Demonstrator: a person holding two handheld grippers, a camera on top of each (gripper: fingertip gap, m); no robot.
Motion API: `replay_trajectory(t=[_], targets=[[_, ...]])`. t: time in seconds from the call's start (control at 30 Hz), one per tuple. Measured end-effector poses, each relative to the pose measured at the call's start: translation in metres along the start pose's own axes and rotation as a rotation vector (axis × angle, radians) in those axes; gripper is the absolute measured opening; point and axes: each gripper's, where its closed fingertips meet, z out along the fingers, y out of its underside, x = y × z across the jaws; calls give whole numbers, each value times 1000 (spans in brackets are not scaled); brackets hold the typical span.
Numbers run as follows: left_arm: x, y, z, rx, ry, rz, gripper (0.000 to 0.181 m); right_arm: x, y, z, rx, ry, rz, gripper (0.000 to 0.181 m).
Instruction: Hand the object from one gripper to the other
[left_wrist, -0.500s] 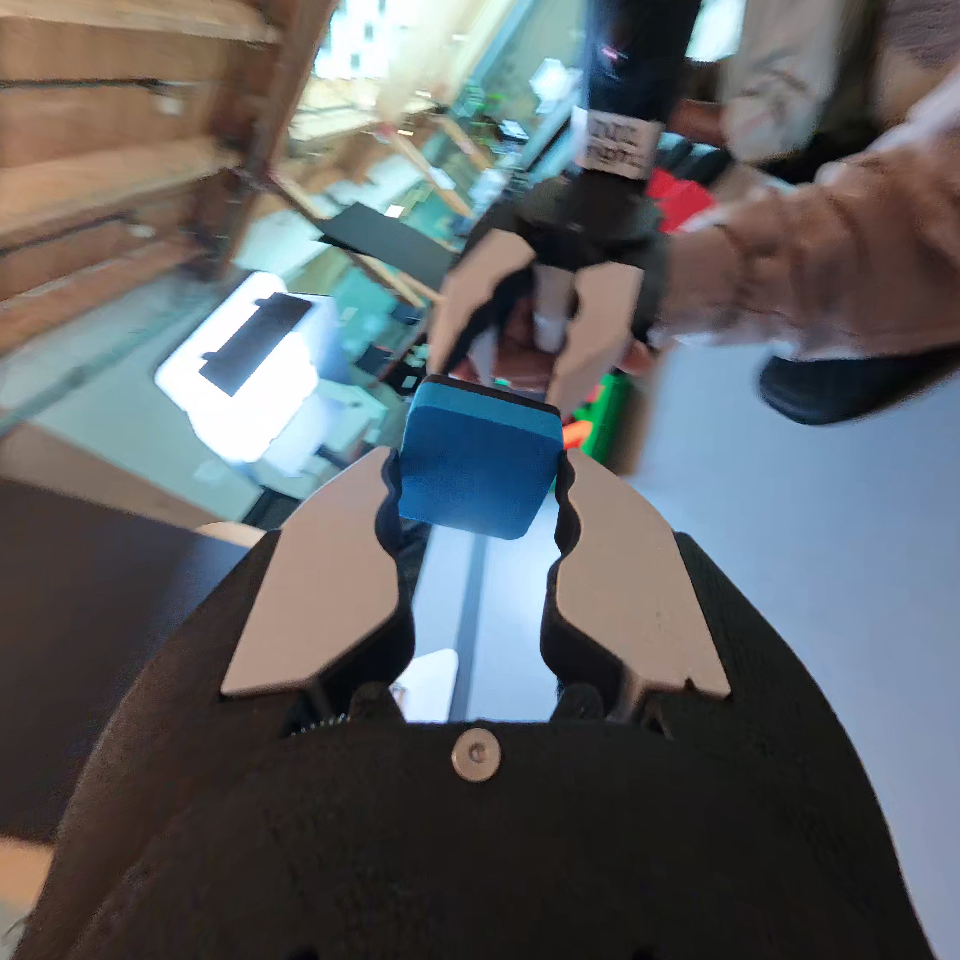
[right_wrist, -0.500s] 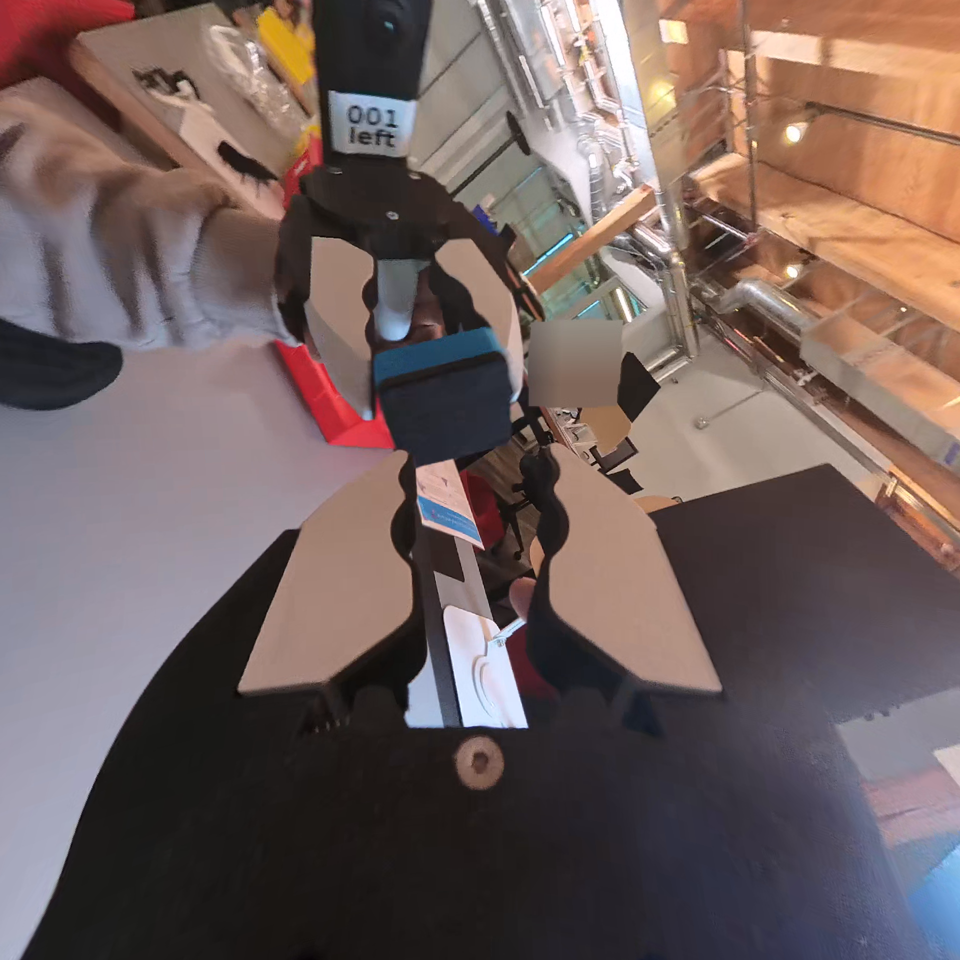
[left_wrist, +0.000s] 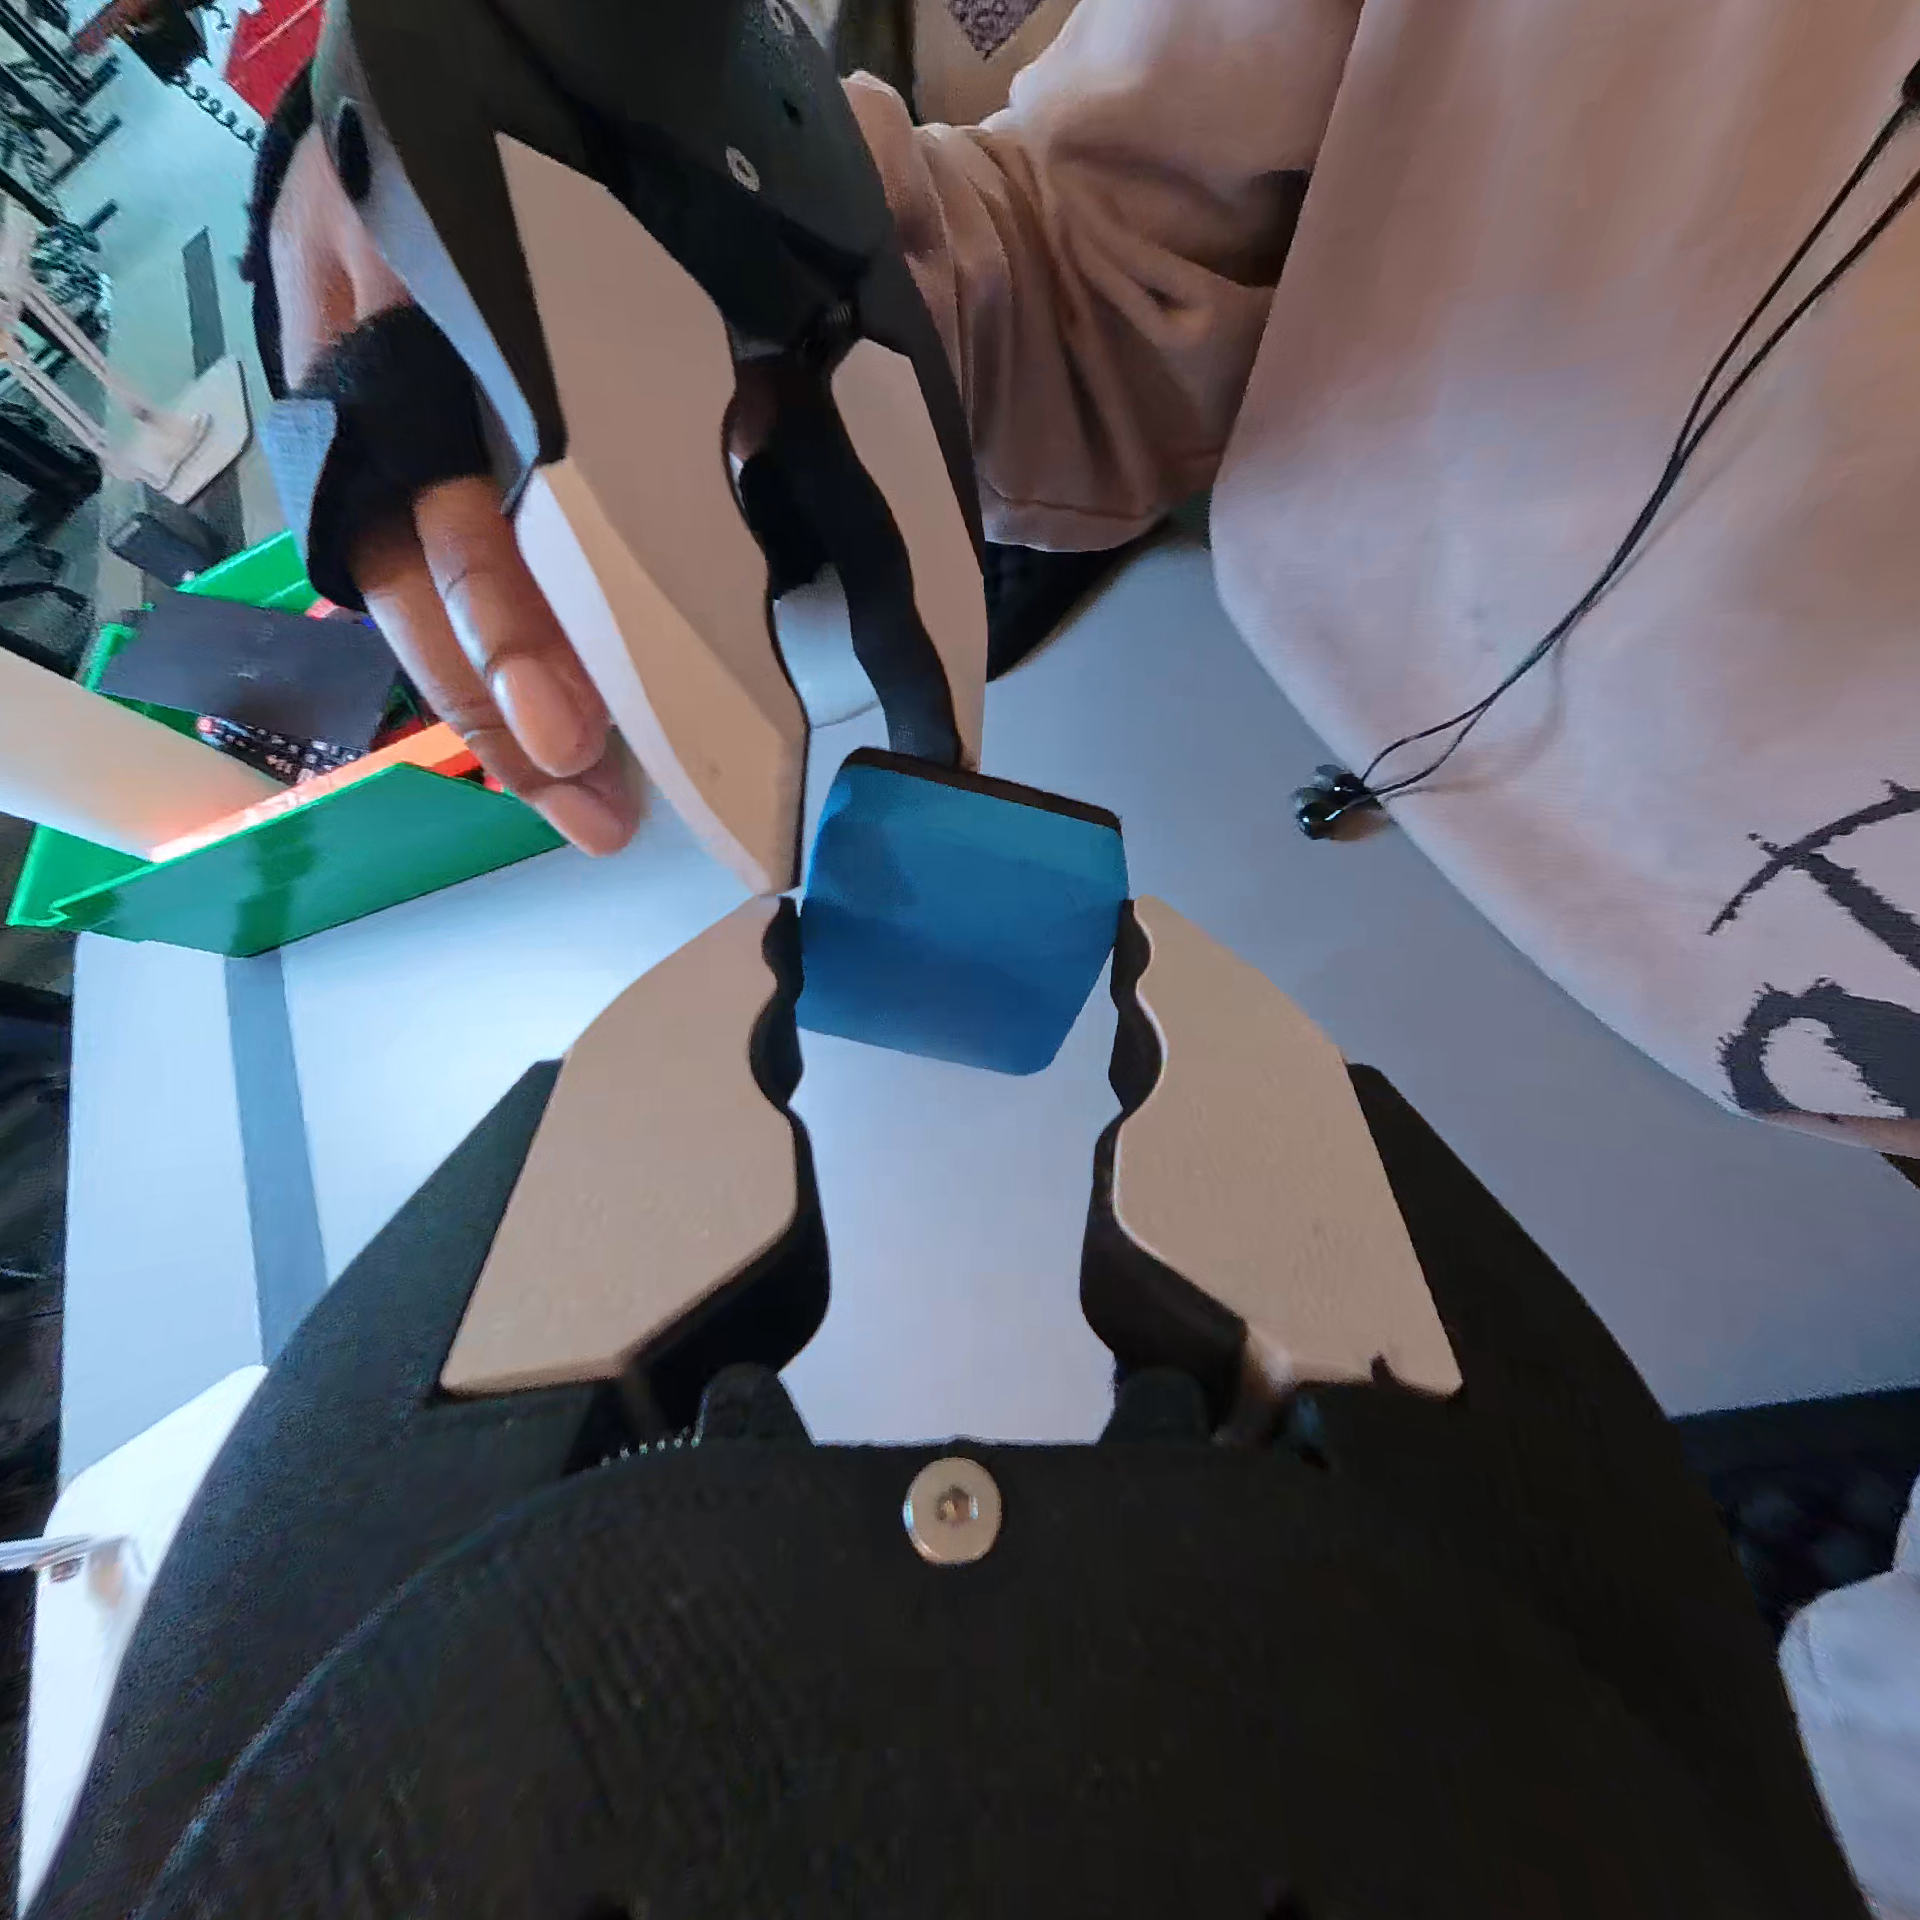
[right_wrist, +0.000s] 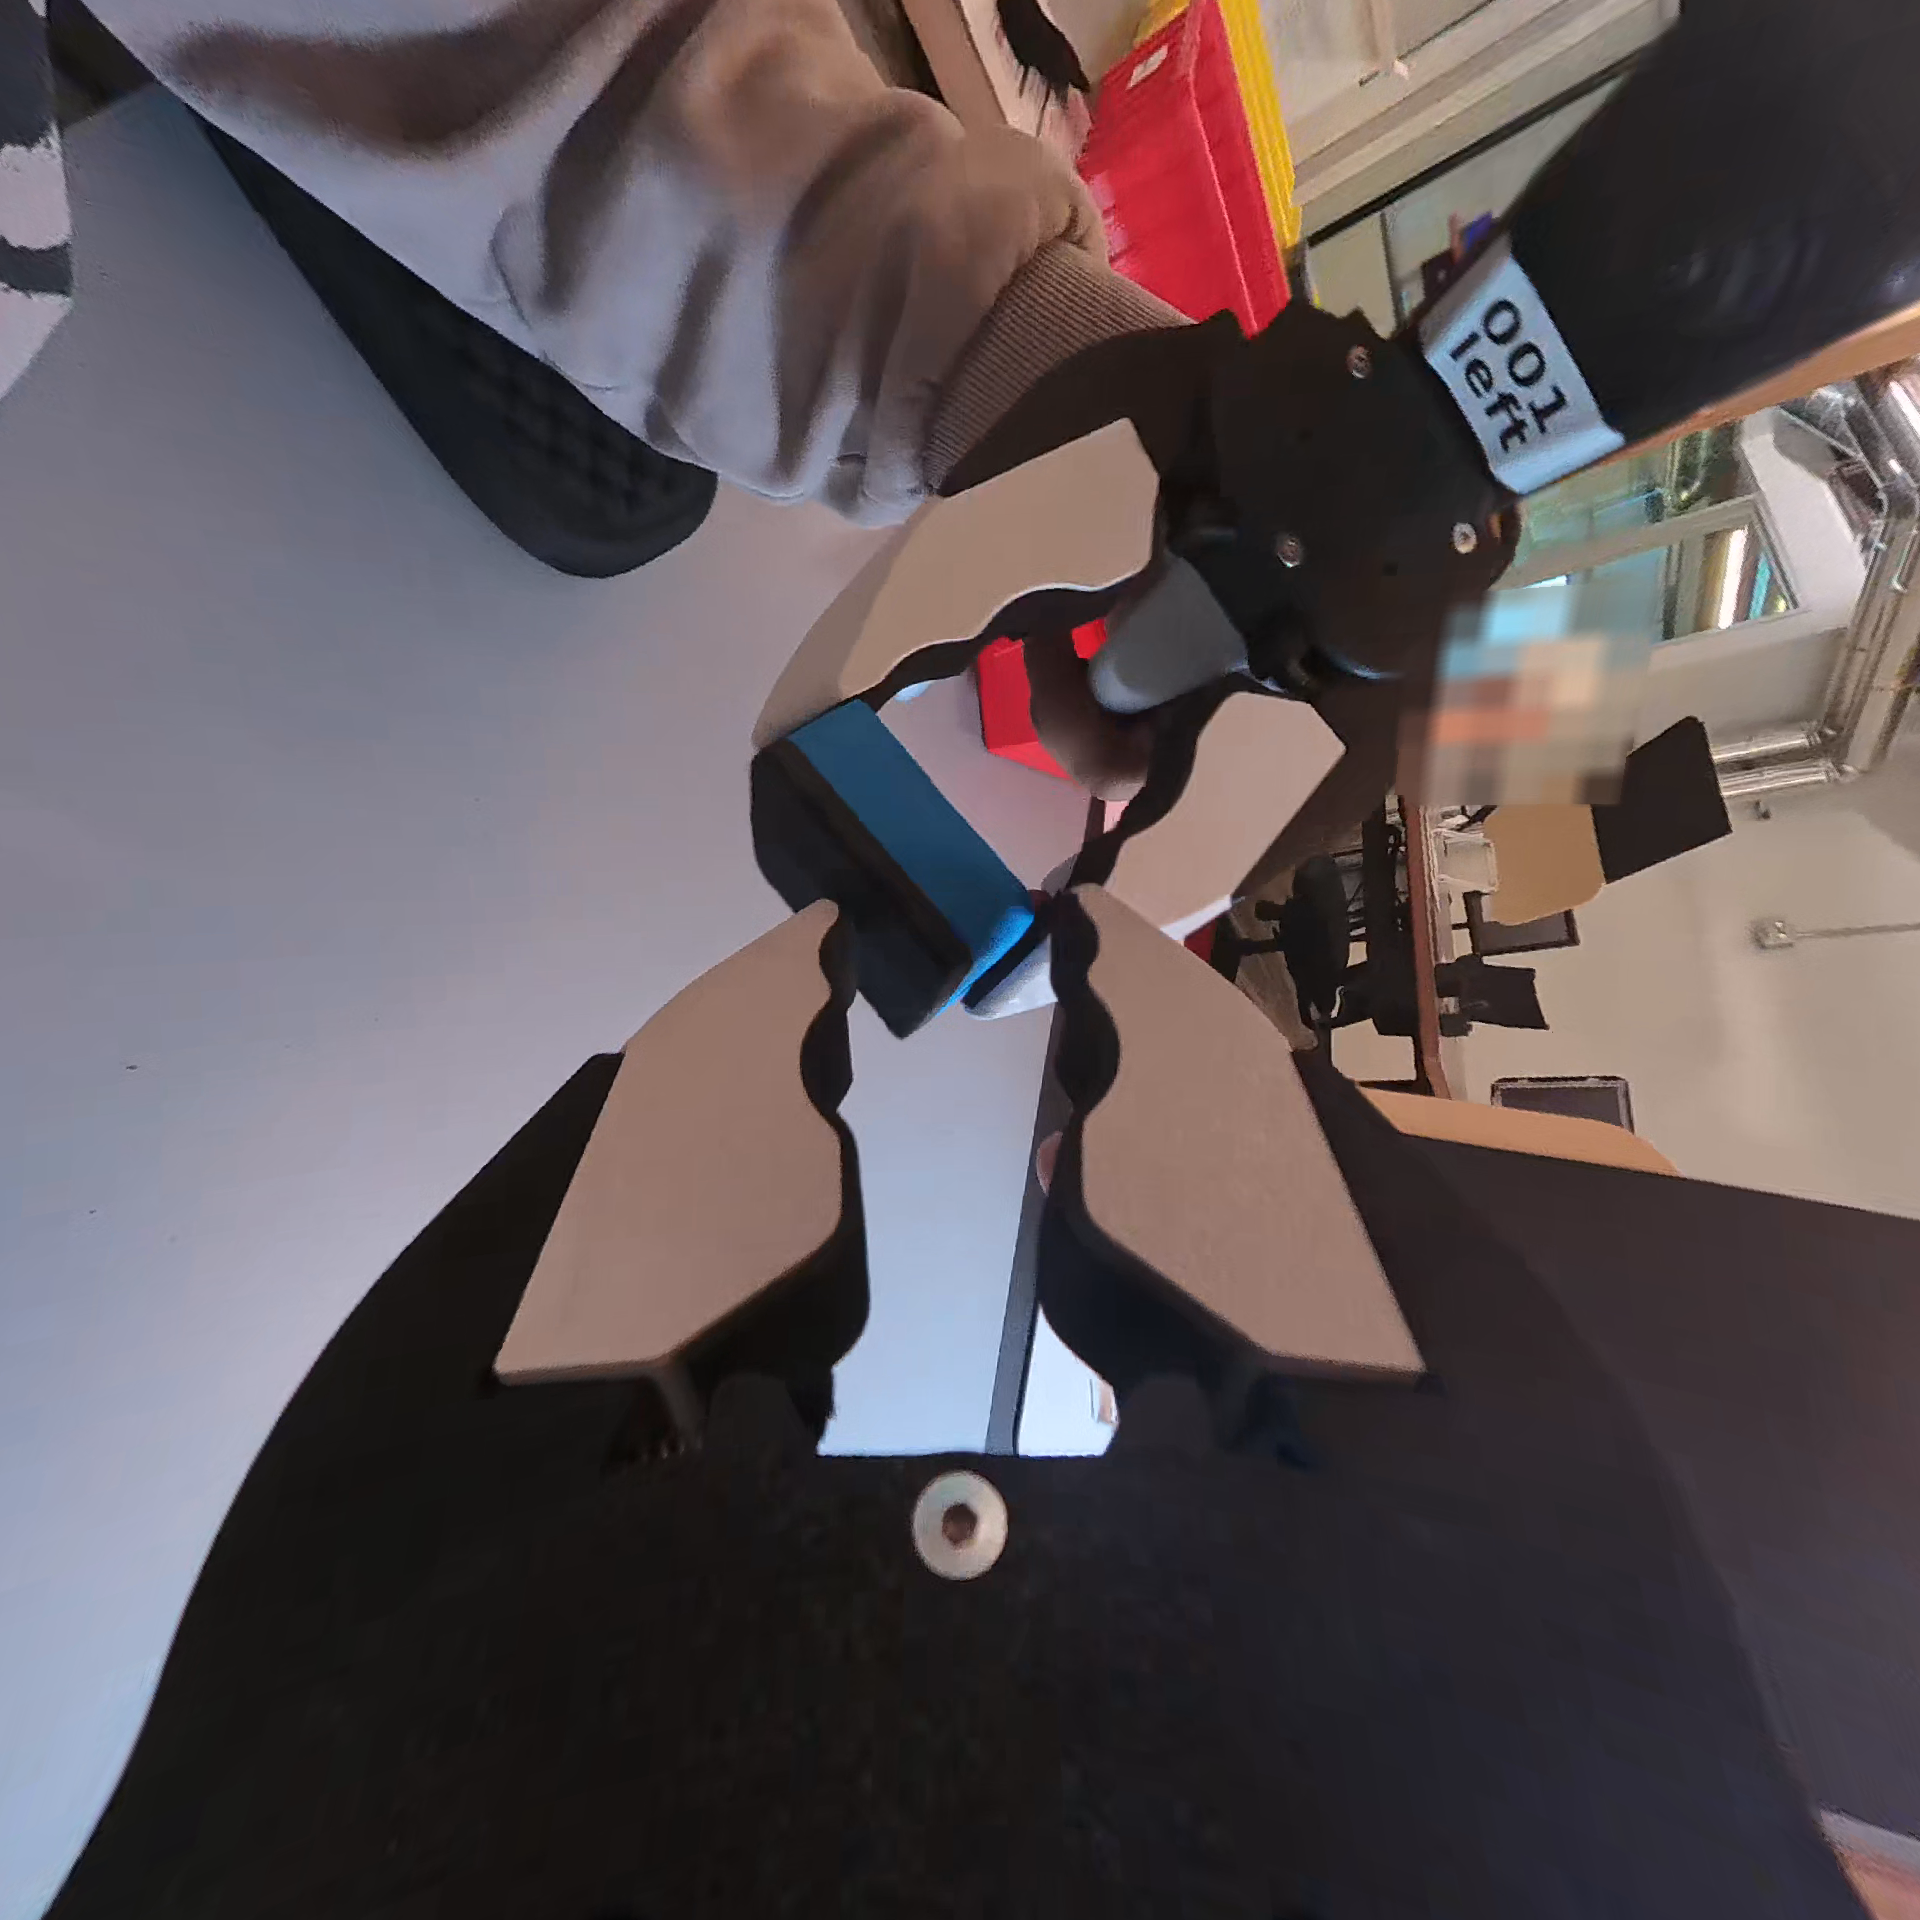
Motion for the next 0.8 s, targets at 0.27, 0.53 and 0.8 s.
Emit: replay_trajectory(t=[0.27, 0.53, 0.8], targets=[[-40, -7, -22, 108, -214, -48, 57, 38, 25, -9, -95, 192, 76, 28], [-113, -28, -73, 99, -918, 159, 57, 111, 70, -44, -52, 591, 598, 28], [-136, -29, -74, 23, -1338, 339, 65, 120, 70, -38, 192, 634, 1035, 28]])
